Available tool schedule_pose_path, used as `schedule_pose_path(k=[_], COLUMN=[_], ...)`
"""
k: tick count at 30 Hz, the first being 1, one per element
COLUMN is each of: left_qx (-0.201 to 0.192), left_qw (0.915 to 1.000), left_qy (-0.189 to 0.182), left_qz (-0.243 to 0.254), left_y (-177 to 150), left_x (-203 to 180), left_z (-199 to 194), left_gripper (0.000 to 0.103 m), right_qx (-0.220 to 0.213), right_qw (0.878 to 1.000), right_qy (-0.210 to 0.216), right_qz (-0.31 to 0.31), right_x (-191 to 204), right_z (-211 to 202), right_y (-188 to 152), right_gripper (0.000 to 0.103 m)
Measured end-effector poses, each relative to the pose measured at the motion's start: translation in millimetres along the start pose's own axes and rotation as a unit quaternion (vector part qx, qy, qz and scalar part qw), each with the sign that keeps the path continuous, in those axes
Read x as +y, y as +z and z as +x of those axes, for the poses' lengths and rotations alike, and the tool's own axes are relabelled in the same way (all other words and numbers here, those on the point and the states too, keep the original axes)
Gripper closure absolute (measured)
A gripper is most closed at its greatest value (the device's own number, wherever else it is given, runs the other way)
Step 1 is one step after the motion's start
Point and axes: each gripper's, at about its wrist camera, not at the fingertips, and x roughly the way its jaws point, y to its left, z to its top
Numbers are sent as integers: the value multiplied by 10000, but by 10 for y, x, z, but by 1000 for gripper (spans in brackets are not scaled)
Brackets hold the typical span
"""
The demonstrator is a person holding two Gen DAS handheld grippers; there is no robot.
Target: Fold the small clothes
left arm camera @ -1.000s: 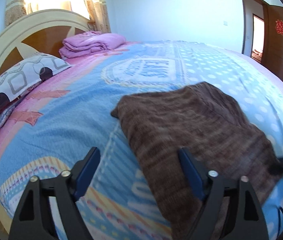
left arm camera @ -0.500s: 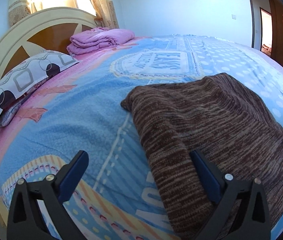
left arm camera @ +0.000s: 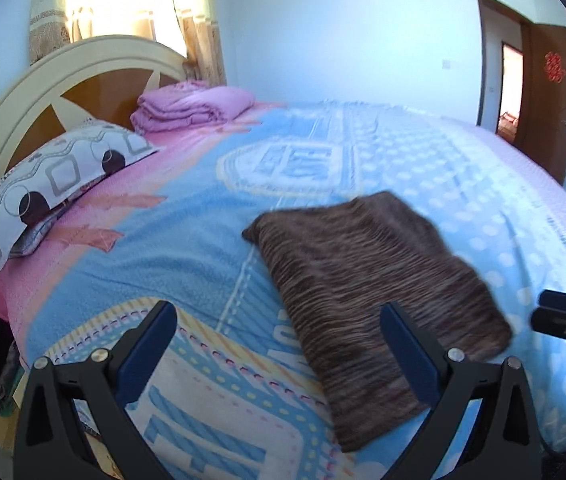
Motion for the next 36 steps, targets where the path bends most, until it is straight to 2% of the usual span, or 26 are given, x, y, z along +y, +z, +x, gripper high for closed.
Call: schedule_pose_path(k=[6,9,25,36], left_qx=[-352,-421,-470,-474], left_qw=[9993,9991,9985,9986], left_qy=[-50,-68,-68,-36], left_qz=[80,79,285,216], left_y=[104,120,77,98], left_x=[-39,-45,-205,-161], left_z=[-225,-273,-370,-376], left_gripper=[0,0,0,0], right_qx=[-826,-1019,-1121,-1118], right_qw=[9955,9932,9924,9925], right_qy=[-200,-214,-207,-183], right_qz=[-424,-529,-464,-462], right_x=[260,307,292,306], right_z=[-409,-533,-681,-684], right_y=[18,11,-76,-84], right_gripper=[50,47,47,46])
